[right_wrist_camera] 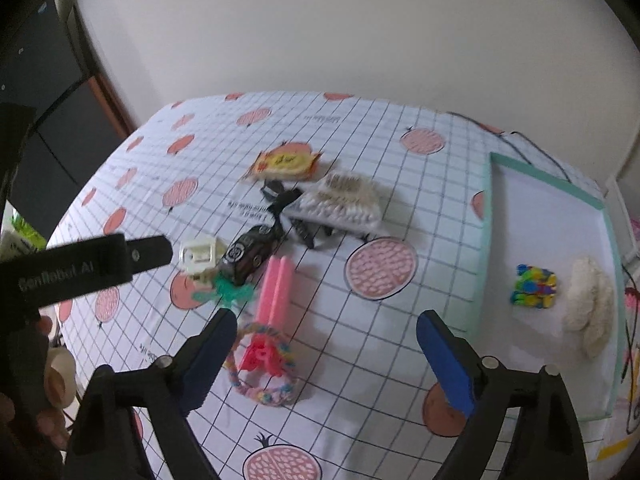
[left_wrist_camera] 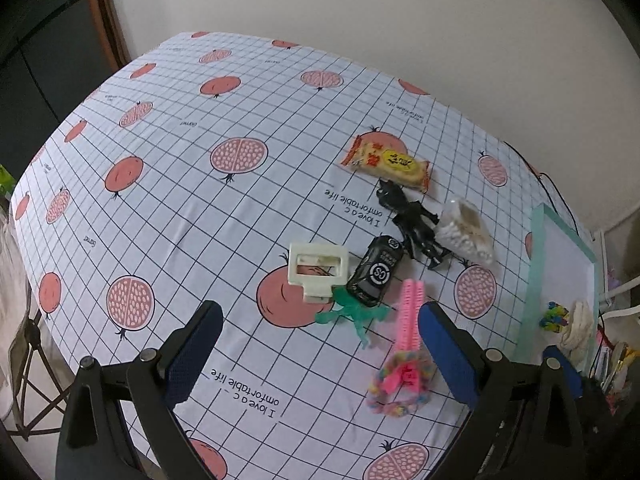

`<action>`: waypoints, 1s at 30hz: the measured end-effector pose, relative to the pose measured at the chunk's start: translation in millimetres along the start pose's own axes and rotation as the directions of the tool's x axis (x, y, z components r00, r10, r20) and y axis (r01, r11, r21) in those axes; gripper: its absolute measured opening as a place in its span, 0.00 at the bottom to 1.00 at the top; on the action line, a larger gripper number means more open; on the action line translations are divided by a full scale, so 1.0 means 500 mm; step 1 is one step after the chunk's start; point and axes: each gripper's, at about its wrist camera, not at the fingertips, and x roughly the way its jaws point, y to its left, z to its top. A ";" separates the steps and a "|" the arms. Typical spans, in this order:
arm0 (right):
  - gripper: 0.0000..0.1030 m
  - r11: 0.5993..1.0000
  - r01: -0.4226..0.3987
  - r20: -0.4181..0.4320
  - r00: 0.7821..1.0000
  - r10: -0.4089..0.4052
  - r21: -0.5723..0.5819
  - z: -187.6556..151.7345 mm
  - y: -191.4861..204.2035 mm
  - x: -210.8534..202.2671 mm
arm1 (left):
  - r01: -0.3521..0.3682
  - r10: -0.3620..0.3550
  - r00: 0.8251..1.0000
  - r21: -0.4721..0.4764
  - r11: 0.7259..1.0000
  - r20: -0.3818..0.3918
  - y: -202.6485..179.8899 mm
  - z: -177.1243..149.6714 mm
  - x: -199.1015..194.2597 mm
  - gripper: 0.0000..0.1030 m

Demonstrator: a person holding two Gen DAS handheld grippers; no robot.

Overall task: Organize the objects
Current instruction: 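Move both tools back toward the remaining items on the table, then grasp the pink roller with rainbow ring using the right tool while the left tool grasps the green bow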

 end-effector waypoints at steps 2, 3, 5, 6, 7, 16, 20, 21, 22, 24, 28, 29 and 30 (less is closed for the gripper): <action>0.84 1.000 -0.006 -0.021 1.000 0.005 -0.013 -0.003 0.008 0.015 | 0.004 -0.004 1.000 0.007 1.000 -0.012 0.004 0.002 0.009 0.95; 0.83 1.000 -0.006 -0.026 1.000 0.005 -0.017 -0.004 0.012 0.021 | 0.004 -0.004 1.000 0.011 1.000 -0.018 0.007 0.003 0.013 0.95; 0.83 1.000 -0.008 -0.040 0.999 0.007 -0.027 -0.007 0.017 0.033 | 0.003 -0.003 0.999 0.007 1.000 -0.033 0.012 0.005 0.026 0.95; 0.82 0.999 -0.013 -0.051 0.999 0.011 -0.030 -0.008 0.019 0.041 | 0.006 -0.005 0.999 0.006 1.000 -0.037 0.015 0.007 0.030 0.95; 0.81 0.999 -0.015 -0.059 0.998 0.013 -0.033 -0.009 0.020 0.047 | 0.009 -0.009 0.999 0.006 1.000 -0.042 0.018 0.008 0.035 0.95; 0.72 0.996 -0.052 -0.124 0.991 0.042 -0.075 -0.021 0.041 0.094 | 0.026 -0.024 0.994 0.014 1.000 -0.110 0.027 0.006 0.091 0.95; 0.63 0.995 -0.059 -0.149 0.988 0.047 -0.077 -0.027 0.040 0.115 | 0.040 -0.037 0.988 0.019 0.999 -0.150 0.027 0.000 0.120 0.95; 0.63 0.995 -0.058 -0.155 0.987 0.046 -0.077 -0.027 0.039 0.122 | 0.040 -0.036 0.987 0.021 0.999 -0.157 0.026 -0.002 0.127 0.95; 0.62 0.995 -0.060 -0.160 0.986 0.047 -0.077 -0.028 0.039 0.124 | 0.042 -0.037 0.985 0.030 0.999 -0.167 0.026 -0.003 0.134 0.95; 0.59 0.995 -0.070 -0.164 0.985 0.057 -0.075 -0.028 0.037 0.128 | 0.048 -0.041 0.982 0.031 0.998 -0.184 0.025 -0.005 0.145 0.95; 0.57 0.994 -0.086 -0.165 0.984 0.073 -0.072 -0.024 0.032 0.130 | 0.059 -0.048 0.979 0.048 0.997 -0.196 0.018 -0.008 0.156 0.95; 0.55 0.993 -0.094 -0.166 0.983 0.081 -0.069 -0.023 0.032 0.131 | 0.059 -0.047 0.979 0.055 0.997 -0.199 0.016 -0.009 0.158 0.95; 0.53 0.992 -0.105 -0.167 0.982 0.093 -0.064 -0.024 0.033 0.132 | 0.060 -0.047 0.978 0.061 0.996 -0.202 0.013 -0.011 0.162 0.95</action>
